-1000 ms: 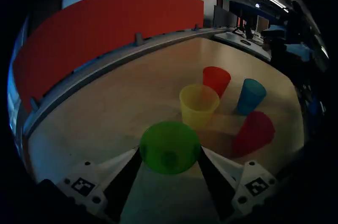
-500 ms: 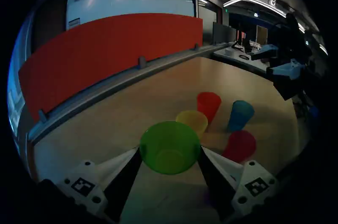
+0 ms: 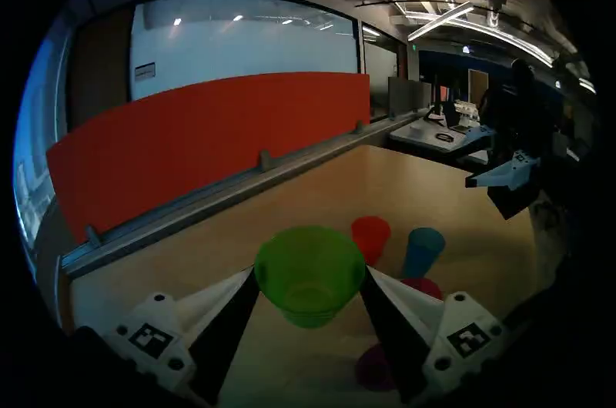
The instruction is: Pour water
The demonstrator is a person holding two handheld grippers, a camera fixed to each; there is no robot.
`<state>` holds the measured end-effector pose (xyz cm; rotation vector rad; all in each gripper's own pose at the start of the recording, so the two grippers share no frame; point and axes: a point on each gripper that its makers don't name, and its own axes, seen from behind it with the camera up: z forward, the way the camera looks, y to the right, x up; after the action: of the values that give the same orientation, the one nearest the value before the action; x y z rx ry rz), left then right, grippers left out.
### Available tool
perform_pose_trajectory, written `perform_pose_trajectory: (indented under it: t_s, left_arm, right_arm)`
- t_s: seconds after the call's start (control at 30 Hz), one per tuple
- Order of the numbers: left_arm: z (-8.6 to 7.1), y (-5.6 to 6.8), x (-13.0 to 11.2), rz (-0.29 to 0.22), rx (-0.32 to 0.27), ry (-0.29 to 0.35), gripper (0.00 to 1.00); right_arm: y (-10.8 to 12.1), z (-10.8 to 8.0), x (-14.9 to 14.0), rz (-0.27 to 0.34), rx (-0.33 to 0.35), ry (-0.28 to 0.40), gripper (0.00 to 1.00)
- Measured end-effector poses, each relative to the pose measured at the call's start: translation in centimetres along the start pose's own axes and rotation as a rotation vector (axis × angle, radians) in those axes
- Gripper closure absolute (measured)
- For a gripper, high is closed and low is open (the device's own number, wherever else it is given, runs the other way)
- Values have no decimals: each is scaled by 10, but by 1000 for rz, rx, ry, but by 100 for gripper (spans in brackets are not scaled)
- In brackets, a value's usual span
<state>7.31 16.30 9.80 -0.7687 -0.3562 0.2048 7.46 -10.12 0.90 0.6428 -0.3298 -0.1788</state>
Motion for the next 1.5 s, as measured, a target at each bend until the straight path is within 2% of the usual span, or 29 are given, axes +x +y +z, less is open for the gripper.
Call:
perform_pose_trajectory:
  t_s: [0.2,0.57,0.77,1.07,1.5]
  left_arm:
    - [-11,3,18,-6,9,49,12]
    - [-29,13,58,-64,14,171,12]
    - [-38,19,75,-68,13,233,12]
    - [-46,29,85,-54,1,284,12]
    - [-51,35,80,-43,4,298,12]
  right_arm:
    - [-1,-1,-2,2,-1,2,0]
    - [-2,-1,-9,13,-3,1,0]
    - [-3,-1,-12,12,-1,-1,0]
    - [-2,2,-18,9,1,-10,0]
    - [-5,10,-31,-1,22,-32,0]
